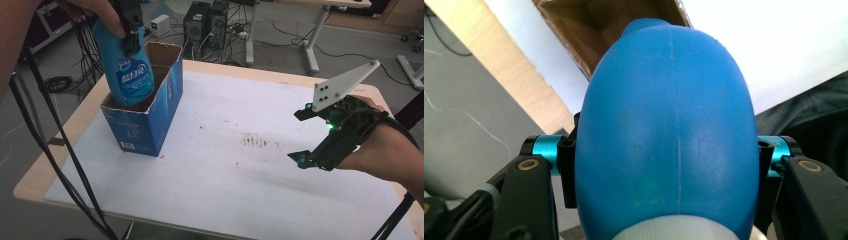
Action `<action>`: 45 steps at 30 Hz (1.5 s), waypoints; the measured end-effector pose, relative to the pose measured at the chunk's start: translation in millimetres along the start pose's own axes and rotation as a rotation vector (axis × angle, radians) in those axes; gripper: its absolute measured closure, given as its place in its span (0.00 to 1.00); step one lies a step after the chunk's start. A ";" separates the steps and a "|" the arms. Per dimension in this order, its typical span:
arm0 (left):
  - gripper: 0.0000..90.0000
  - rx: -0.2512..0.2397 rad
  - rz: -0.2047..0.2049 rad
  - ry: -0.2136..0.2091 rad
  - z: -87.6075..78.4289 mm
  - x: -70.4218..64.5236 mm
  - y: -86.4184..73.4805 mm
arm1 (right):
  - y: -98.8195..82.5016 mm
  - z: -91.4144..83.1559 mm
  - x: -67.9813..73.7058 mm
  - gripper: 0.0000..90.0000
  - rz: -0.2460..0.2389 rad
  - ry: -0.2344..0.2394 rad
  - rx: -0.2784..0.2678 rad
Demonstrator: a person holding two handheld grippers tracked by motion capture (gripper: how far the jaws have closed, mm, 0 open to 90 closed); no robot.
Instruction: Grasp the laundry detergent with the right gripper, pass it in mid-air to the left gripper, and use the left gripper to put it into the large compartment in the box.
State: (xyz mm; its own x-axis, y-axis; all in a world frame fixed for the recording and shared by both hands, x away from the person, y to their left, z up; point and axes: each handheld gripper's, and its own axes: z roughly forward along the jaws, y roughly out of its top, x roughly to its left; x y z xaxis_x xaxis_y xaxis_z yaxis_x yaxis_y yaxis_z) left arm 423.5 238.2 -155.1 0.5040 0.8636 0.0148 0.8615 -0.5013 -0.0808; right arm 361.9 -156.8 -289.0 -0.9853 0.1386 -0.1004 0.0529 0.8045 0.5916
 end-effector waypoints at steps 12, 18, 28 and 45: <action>0.44 0.009 0.245 0.015 55.0 1.2 9.0 | 2.4 4.9 1.7 0.01 0.003 -0.008 0.003; 0.44 0.003 0.387 0.055 78.7 -3.4 13.9 | 2.3 5.7 2.1 0.01 0.004 -0.018 -0.001; 0.43 -0.015 0.491 0.080 108.0 -2.9 19.7 | -1.0 8.5 3.0 0.01 0.011 -0.016 0.004; 0.43 -0.025 0.523 0.050 135.2 4.9 23.7 | -1.9 16.2 3.7 0.01 0.013 -0.003 0.017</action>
State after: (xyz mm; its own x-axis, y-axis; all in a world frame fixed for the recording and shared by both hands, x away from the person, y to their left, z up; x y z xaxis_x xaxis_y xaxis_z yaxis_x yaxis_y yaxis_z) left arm 437.9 237.8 -291.7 0.8690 0.4941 0.0270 0.4948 -0.8665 -0.0663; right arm 360.9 -148.5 -303.5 -0.9839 0.1512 -0.0955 0.0687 0.8125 0.5790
